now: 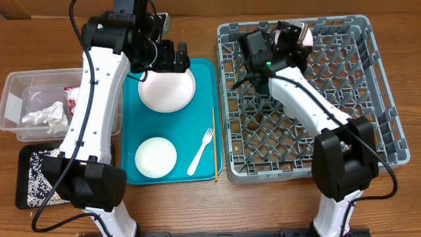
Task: Sort waste into correct bins and load items into the dishwasher
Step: 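Carry the bowl with the right gripper to the rack's back-left area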
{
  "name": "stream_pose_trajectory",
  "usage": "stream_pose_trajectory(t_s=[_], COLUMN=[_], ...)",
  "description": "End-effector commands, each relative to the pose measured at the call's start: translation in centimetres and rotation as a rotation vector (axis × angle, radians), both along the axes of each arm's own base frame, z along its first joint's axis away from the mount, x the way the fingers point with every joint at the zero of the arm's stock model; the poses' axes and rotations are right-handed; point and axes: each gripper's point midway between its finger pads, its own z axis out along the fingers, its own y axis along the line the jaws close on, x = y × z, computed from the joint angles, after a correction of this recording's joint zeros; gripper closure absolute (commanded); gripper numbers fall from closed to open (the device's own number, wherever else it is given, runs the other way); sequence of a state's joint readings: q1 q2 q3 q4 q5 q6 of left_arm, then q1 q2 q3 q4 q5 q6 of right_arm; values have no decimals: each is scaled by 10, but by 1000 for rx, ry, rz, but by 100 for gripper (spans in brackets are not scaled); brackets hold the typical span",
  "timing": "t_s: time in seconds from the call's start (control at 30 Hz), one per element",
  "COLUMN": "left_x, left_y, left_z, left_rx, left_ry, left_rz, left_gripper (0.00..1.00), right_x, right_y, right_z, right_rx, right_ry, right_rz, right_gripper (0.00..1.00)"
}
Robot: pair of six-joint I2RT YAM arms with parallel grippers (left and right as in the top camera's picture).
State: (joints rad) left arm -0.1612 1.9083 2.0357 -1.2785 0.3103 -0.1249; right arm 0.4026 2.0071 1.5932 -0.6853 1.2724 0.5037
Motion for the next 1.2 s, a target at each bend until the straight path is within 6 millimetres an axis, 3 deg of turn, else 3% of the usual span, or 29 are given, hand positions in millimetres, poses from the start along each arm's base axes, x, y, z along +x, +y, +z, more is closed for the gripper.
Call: stream_pose_trajectory(t_s=[0.0,0.37,0.7,1.17], left_x=[3,3,3,3], left_y=[3,3,3,3], left_z=[5,5,5,5], left_rx=[5,5,5,5], left_ry=[-20,-20,-20,-20], left_rz=[2,2,2,2], left_gripper=[0,0,0,0], right_x=[-3,4,7,3], right_y=[-2,-11,-10,-3], right_z=[-4,-34,-34,-49], right_rx=[-15,-42,-71,-60], right_ry=[-13,43,86,209], right_rz=[-13,-40,-18,41], right_gripper=[96,96,96,96])
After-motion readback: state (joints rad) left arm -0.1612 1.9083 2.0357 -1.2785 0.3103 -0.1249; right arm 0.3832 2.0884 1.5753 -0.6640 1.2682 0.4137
